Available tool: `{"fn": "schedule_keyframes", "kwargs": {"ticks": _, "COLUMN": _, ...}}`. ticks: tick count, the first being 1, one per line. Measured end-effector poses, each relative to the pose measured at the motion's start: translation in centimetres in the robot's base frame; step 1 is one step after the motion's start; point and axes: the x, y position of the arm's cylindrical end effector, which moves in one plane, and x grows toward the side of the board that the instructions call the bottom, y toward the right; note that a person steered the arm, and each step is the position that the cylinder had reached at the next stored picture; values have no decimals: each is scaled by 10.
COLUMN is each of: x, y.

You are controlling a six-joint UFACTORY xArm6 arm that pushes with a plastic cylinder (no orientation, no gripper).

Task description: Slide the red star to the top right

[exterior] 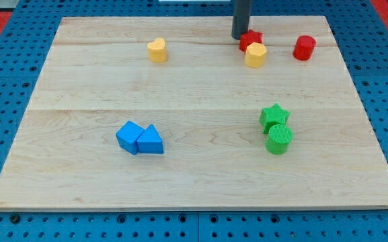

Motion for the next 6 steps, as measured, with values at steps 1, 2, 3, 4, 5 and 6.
{"fn": "schedule_keyframes", "kwargs": {"ticks": 1, "x": 0, "y": -29}}
{"fn": "schedule_keyframes", "kwargs": {"ticks": 2, "x": 6, "y": -41}}
{"fn": "schedule_keyframes", "kwargs": {"ticks": 3, "x": 25, "y": -37}}
{"fn": "schedule_keyframes", "kwargs": {"ticks": 4, "x": 35, "y": -10}}
{"fn": "schedule_keyframes", "kwargs": {"ticks": 5, "x": 33, "y": 21}}
{"fn": "schedule_keyframes", "kwargs": {"ticks": 6, "x": 31, "y": 44}}
